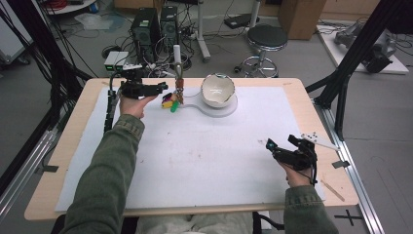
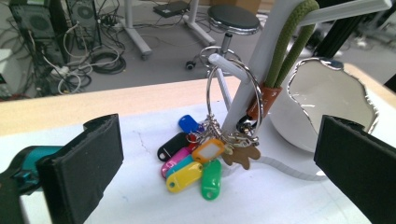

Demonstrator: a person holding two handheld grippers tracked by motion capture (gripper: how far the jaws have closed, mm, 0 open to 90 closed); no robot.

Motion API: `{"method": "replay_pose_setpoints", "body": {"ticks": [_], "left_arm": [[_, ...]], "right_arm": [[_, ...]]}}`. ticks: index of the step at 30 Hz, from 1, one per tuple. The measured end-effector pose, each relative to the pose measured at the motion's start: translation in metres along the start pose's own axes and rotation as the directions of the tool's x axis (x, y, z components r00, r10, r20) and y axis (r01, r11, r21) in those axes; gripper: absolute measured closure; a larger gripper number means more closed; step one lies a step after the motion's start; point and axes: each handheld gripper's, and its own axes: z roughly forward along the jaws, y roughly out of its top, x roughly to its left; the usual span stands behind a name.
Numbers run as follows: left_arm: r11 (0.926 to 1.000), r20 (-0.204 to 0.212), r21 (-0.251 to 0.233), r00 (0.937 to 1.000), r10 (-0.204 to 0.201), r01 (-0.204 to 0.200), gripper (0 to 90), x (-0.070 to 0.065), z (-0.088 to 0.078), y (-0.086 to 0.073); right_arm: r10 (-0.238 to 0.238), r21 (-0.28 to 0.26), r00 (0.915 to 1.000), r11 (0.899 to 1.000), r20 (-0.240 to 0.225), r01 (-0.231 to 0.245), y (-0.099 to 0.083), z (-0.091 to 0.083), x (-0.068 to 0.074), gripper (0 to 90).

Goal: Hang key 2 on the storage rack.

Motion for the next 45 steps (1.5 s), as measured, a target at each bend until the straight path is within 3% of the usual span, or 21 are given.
{"method": "replay_pose_setpoints", "body": {"ticks": [5, 8, 17, 32, 45], "left_arm": [[0.9999, 0.007, -0.01, 1.0, -0.004, 0.004, 1.6, 0.008, -0.011, -0.006], [0.9997, 0.008, -0.016, 0.9998, 0.016, -0.016, 1.6, 0.01, -0.017, -0.009], [0.9983, 0.038, -0.058, 0.9992, 0.009, -0.007, 1.6, 0.014, -0.037, -0.02], [0.9958, -0.003, -0.092, 1.0, 0.0, 0.0, 1.7, 0.036, -0.07, -0.039], [0.986, -0.06, -0.164, 0.998, 0.017, -0.027, 1.7, 0.038, -0.105, -0.068]], "right_arm": [[0.007, -0.001, 1.0, 1.0, 0.004, -0.007, 0.0, -0.001, 0.0, 1.4], [0.008, -0.001, 1.0, 1.0, 0.005, -0.008, 0.0, -0.001, 0.0, 1.4], [0.007, 0.001, 0.9999, 1.0, 0.011, -0.007, -0.001, 0.0, -0.002, 1.4], [-0.011, 0.002, 0.9997, 1.0, 0.022, 0.011, -0.003, 0.0, -0.001, 1.4], [-0.019, -0.012, 0.9994, 1.0, 0.03, 0.019, -0.004, -0.001, -0.004, 1.4]]}}
